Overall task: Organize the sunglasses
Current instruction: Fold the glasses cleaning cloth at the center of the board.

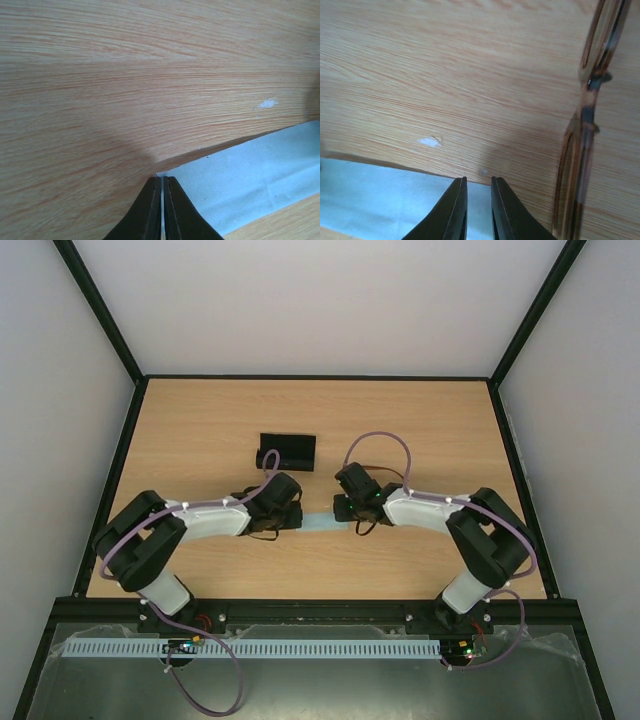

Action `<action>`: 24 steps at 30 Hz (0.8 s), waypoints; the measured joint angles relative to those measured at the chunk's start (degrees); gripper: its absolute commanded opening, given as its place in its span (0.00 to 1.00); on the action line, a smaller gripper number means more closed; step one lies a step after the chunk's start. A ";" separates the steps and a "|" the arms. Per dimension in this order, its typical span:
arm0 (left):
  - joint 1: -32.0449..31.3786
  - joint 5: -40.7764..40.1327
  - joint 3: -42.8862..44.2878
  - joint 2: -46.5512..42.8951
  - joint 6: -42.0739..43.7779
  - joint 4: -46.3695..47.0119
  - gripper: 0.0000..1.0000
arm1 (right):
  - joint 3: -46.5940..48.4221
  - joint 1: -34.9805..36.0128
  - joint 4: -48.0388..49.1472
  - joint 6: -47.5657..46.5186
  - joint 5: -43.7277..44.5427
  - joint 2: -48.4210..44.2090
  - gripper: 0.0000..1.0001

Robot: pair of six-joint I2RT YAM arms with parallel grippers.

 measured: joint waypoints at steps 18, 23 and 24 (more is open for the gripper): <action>1.16 -1.90 0.98 -16.37 -0.07 -11.17 0.99 | -1.07 0.00 -6.86 -0.20 -0.96 -11.50 0.36; 1.84 -2.45 -0.70 -19.15 -0.07 -13.40 0.99 | -3.10 0.00 -7.96 0.15 -1.14 -11.19 0.36; 1.88 -2.54 -0.94 -19.32 -0.07 -13.70 0.99 | -3.10 0.00 -7.98 0.17 -1.16 -10.86 0.35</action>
